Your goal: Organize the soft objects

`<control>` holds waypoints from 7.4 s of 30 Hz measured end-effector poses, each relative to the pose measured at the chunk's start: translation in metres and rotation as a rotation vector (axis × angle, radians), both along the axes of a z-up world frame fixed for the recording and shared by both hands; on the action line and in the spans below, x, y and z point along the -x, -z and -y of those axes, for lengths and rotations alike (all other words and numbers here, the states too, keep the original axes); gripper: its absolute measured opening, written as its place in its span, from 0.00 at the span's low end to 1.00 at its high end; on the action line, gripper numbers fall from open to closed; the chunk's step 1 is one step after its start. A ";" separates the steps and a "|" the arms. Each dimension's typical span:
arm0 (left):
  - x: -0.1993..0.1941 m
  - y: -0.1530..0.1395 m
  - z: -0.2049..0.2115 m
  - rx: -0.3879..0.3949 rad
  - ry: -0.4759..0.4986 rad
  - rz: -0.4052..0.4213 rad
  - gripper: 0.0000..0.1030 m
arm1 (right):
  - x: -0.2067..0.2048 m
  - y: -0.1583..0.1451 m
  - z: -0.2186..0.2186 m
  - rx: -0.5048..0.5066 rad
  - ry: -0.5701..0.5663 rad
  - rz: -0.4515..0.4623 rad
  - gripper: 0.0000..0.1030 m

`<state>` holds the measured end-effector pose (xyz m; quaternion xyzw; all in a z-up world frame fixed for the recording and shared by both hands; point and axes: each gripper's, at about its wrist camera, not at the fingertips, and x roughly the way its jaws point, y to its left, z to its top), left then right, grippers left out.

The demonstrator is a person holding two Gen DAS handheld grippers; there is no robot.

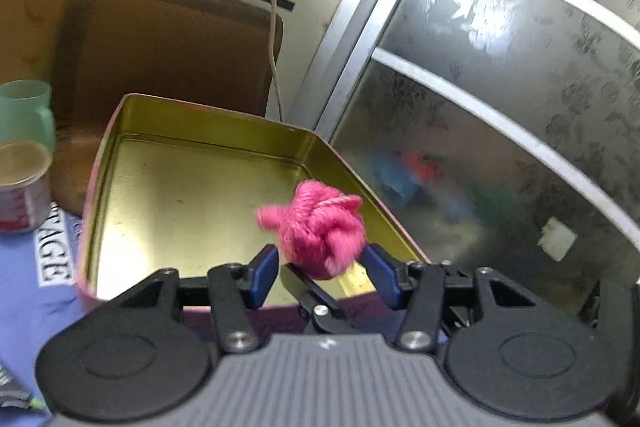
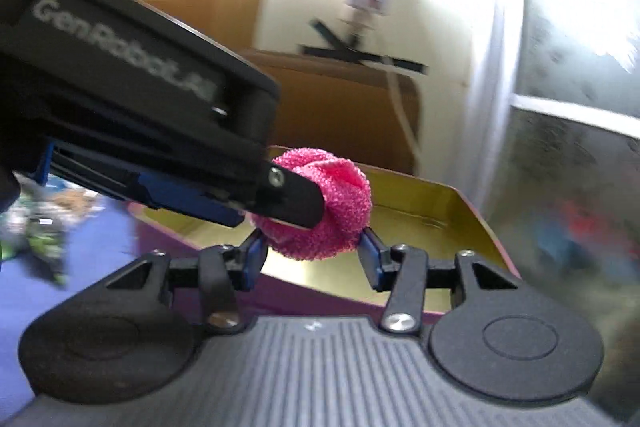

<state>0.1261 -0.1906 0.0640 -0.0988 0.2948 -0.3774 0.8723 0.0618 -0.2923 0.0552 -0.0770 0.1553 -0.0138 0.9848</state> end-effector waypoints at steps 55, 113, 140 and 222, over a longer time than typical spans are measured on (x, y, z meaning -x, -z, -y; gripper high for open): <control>0.146 0.068 -0.269 0.051 -0.327 -0.085 0.53 | 0.084 0.039 -0.170 -0.124 -0.724 -0.351 0.06; 0.121 0.050 -0.271 0.087 -0.449 0.021 0.53 | 0.020 0.010 -0.080 -0.300 -0.502 -0.147 0.52; 0.130 0.061 -0.258 0.091 -0.349 -0.078 0.53 | 0.076 0.044 -0.142 0.017 -0.716 -0.293 0.68; 0.112 0.054 -0.275 0.038 -0.461 0.089 0.41 | -0.011 0.039 -0.072 -0.829 -0.440 -0.599 0.18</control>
